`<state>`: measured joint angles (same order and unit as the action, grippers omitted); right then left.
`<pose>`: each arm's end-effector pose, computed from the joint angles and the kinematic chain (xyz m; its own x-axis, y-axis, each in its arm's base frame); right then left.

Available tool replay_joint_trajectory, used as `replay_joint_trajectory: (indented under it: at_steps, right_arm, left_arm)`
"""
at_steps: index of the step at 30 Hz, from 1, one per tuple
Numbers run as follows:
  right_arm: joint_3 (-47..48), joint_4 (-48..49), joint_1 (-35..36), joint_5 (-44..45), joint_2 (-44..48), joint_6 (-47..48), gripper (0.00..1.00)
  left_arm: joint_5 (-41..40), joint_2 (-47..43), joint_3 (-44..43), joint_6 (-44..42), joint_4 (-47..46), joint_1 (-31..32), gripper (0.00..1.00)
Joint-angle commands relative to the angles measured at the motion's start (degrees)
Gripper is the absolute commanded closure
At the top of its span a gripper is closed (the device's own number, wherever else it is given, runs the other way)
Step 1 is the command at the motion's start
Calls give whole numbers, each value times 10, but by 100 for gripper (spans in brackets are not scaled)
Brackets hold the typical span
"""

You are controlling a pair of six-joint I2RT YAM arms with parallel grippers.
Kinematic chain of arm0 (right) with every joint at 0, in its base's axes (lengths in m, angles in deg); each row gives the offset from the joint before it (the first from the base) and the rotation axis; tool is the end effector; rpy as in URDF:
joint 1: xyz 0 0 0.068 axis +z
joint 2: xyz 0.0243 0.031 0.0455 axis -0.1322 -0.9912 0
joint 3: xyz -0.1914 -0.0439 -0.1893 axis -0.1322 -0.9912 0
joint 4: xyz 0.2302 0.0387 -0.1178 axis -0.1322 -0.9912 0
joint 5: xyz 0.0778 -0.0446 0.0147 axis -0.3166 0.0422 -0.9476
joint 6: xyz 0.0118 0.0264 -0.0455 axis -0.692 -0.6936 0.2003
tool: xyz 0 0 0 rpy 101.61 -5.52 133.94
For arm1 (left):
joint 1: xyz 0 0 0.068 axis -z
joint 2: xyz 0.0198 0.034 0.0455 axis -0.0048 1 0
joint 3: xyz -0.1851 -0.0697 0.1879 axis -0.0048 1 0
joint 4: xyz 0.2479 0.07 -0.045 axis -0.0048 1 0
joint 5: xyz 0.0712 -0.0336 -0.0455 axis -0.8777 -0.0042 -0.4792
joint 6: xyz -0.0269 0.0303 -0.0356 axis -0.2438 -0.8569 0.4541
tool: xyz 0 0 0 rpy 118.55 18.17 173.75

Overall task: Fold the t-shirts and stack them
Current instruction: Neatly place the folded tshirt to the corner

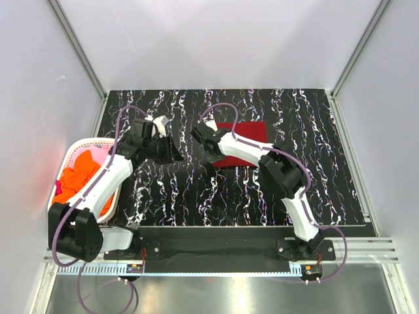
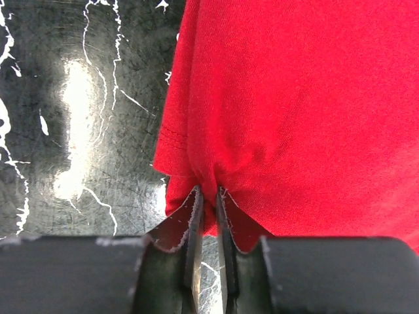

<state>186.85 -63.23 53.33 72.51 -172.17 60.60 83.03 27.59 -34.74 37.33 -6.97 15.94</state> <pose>0.3328 0.3229 0.1699 -0.8008 -0.3581 -0.4802 -0.3096 0.9337 -0.1799 0.2529 -0.0861 0.2740 -0.8589 -0.1637 -0.4853 0.1629 0.8110 -0.5619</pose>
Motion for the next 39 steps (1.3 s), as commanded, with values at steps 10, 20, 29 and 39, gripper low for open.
replay_joint_trajectory:
  at_steps: [10, 20, 29, 39]
  right_arm:
    - [13, -60, -21, 43, -72, 22, 84]
    - [-28, -36, -149, 46, -42, 81, 84]
    - [30, -16, -262, 32, -71, 142, 84]
    - [206, -46, -341, 12, -170, 167, 85]
  left_arm:
    - [9, 2, -8, -7, -13, -3, 71]
    - [15, 5, 1, -10, -13, -4, 70]
    - [20, -10, 6, -17, -13, -4, 70]
    - [28, -5, 0, -20, -13, -4, 70]
